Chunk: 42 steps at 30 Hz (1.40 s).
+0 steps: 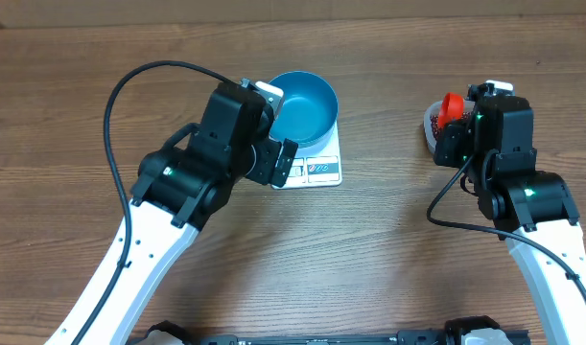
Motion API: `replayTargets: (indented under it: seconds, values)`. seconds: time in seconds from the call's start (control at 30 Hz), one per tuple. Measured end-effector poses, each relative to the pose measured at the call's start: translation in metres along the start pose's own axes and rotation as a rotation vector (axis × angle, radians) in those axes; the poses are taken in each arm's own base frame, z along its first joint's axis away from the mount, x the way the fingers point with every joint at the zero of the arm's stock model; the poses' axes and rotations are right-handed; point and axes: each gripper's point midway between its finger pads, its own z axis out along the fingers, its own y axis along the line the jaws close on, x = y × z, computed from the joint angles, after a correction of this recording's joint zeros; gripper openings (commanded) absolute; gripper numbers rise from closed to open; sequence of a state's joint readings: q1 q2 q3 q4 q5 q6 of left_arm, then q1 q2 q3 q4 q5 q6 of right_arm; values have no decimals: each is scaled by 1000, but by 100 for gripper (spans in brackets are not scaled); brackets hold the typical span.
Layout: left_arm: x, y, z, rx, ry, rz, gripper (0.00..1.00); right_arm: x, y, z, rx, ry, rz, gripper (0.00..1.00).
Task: Scoop item into bowl and weigh 150g on scale
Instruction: 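Pull the left gripper back from the scale and hover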
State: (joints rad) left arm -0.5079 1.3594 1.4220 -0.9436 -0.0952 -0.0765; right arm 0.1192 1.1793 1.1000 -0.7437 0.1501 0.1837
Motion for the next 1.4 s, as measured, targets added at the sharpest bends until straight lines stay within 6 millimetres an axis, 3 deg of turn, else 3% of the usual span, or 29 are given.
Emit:
replayTargets:
  seconds: [0.73,0.9,1.07,1.4]
  values:
    - [6,-1,8,3,36,3,100,0,0,0,0,1,0,4]
    - [15,-1,8,5,73,7,100,1,0,0,1,6,-1,4]
    - [12,-10,9,53,34,13,100,2,0,0,2,8,-1,3]
    - [23,-10,-22,90,-172,2,100,2,0,0,1,7,-1,4]
